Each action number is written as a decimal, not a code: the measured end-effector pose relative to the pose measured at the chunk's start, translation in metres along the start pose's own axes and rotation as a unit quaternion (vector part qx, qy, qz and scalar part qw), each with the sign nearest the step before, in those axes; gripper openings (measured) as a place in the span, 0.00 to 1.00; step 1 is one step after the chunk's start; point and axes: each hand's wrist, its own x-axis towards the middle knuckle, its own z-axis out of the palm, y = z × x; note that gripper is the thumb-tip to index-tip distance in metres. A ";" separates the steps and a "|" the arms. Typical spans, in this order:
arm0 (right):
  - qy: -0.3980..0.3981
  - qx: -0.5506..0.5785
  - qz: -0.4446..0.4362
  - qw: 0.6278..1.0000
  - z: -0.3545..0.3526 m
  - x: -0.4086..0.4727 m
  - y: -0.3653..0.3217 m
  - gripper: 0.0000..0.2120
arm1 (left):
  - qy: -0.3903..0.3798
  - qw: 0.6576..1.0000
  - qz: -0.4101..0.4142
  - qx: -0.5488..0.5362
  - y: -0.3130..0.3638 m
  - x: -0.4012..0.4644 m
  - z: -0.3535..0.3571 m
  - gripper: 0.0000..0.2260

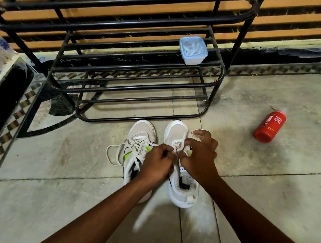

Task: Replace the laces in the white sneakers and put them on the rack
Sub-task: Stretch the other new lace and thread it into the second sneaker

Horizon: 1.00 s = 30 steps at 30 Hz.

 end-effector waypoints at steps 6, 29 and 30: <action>0.098 0.021 -0.068 0.993 -0.003 -0.022 0.031 0.13 | 0.024 0.993 0.075 0.087 -0.004 0.012 0.000 0.07; 0.064 0.021 -0.077 0.995 0.010 -0.037 0.043 0.12 | 0.119 0.945 0.261 0.160 0.069 0.022 -0.070 0.14; 0.065 0.020 -0.078 0.995 0.010 -0.036 0.042 0.12 | 0.088 0.955 0.245 0.142 0.068 0.020 -0.069 0.14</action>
